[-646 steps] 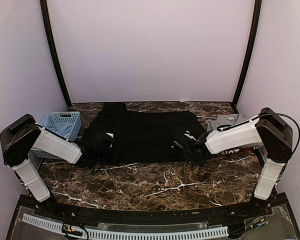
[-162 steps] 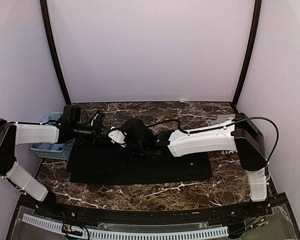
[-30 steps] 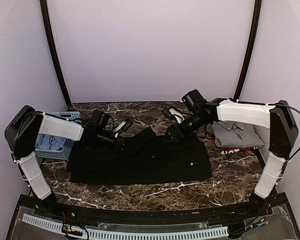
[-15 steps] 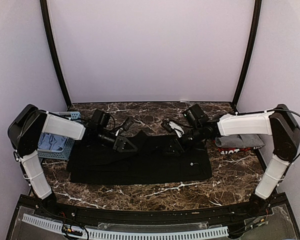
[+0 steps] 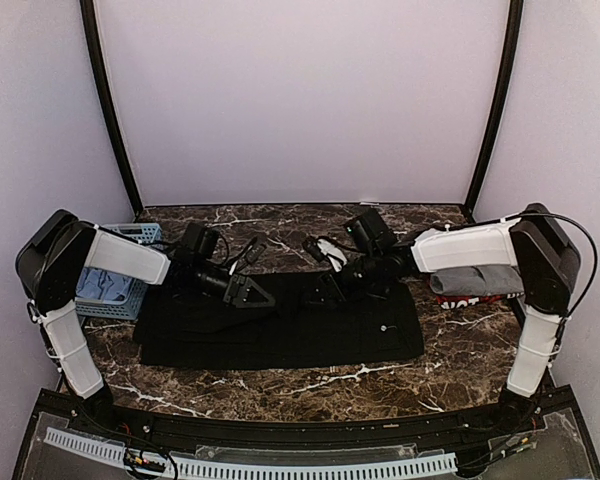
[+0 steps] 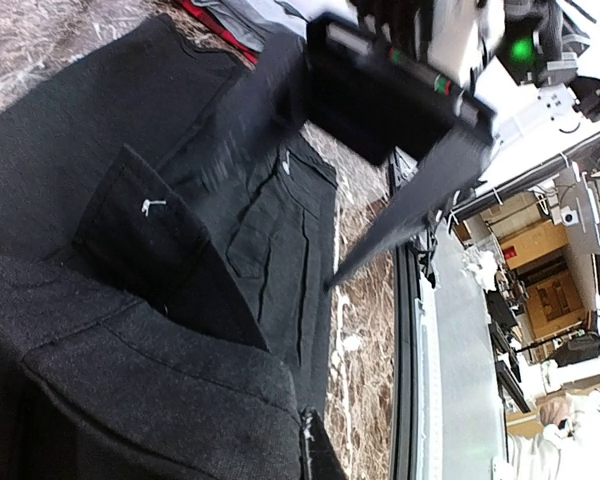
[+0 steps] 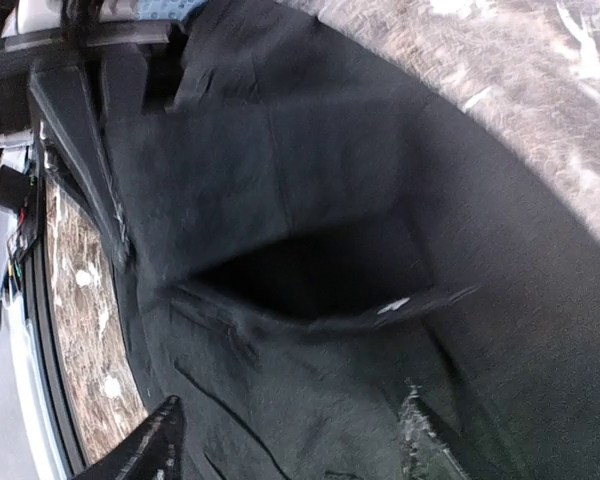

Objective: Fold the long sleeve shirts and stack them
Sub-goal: Pass from the left arm to the right, then place the sleeve of the rectangle-folded shirt.

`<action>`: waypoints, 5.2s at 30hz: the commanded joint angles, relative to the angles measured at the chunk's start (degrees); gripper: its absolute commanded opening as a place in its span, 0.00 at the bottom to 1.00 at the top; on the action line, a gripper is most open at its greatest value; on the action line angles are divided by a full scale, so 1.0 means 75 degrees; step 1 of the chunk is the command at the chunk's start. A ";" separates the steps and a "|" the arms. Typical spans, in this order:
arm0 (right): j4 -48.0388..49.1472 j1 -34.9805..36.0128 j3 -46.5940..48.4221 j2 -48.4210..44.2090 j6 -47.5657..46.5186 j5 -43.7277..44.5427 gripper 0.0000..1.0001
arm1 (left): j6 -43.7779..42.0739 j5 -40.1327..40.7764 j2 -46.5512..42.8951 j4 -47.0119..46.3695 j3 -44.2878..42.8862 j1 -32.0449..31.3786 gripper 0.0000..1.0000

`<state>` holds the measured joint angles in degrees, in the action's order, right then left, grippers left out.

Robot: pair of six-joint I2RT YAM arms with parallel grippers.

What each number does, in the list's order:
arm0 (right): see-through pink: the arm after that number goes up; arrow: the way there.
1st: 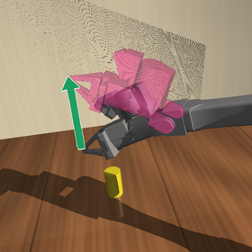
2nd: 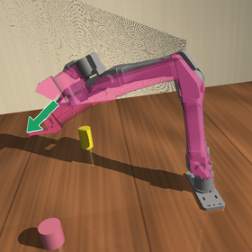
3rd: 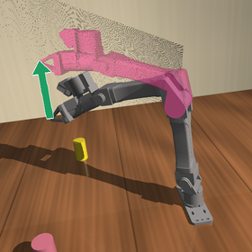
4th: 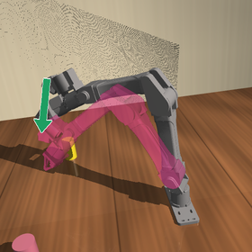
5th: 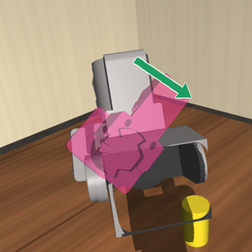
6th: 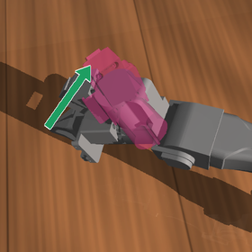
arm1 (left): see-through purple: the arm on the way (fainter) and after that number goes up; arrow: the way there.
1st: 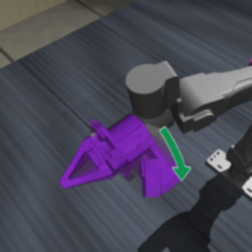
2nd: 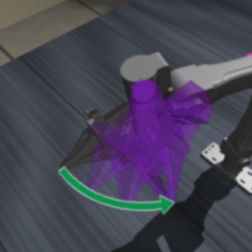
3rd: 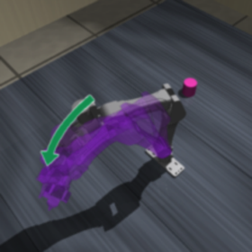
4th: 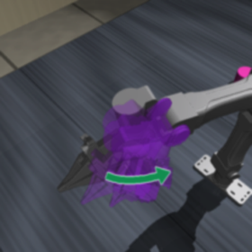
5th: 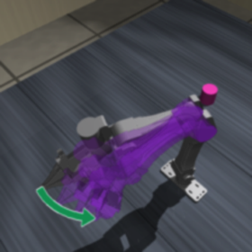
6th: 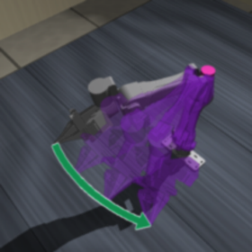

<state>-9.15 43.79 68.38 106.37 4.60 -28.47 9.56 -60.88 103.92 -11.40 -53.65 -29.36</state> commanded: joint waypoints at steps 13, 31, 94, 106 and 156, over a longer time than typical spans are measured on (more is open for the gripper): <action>-0.0337 -0.0271 0.1690 0.1683 -0.0353 -0.0873 0.65 | 0.0826 0.0732 -0.0520 -0.1059 0.1546 -0.0057 0.00; -0.1621 -0.0109 0.3565 0.2927 -0.1139 -0.0471 0.71 | 0.0831 0.2432 -0.0138 -0.0455 0.1970 -0.0263 0.00; -0.1192 -0.1043 0.2029 0.1272 0.0174 0.0151 0.00 | 0.1333 0.4122 -0.1035 -0.0732 0.1297 -0.0409 0.42; -0.0985 -0.1670 0.1699 0.0999 0.0691 0.0729 0.00 | 0.1584 0.5346 -0.1829 -0.1027 0.1179 -0.0397 0.50; 0.0156 -0.2057 -0.1631 -0.1015 0.1425 0.4275 0.00 | 0.1729 0.6254 -0.2092 -0.0013 0.1761 -0.0210 0.76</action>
<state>-9.80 28.45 57.28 100.49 15.09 1.15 22.04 -13.58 87.13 -12.53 -41.50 -31.27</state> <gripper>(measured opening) 0.003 0.757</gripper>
